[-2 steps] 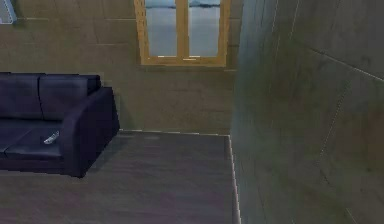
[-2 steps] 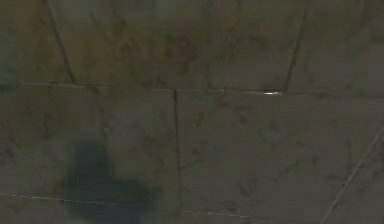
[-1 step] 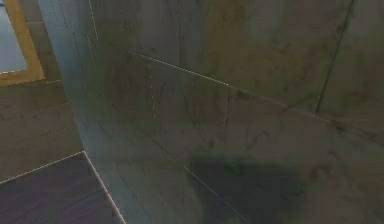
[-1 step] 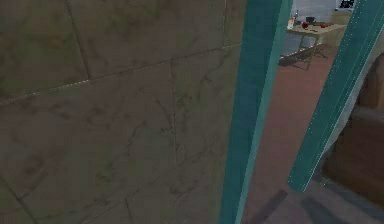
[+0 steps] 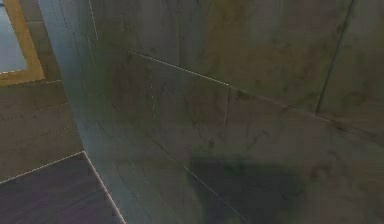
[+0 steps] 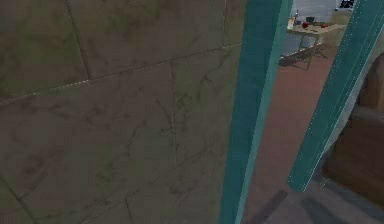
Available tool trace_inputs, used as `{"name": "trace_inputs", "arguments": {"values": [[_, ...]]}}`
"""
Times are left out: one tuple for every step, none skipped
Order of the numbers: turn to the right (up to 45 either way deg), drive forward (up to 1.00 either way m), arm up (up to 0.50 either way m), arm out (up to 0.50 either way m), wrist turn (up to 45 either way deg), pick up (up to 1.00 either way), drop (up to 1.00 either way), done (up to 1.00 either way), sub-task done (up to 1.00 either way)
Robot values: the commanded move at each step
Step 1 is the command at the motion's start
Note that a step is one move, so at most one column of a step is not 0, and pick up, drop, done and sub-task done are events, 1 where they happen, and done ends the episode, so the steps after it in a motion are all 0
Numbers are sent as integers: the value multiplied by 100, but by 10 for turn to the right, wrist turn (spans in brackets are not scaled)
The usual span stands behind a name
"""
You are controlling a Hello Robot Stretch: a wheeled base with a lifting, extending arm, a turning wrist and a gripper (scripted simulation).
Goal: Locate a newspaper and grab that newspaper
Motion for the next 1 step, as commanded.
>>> {"name": "trace_inputs", "arguments": {"values": [[-450,0,0,0,0,0,0,0,0]]}}
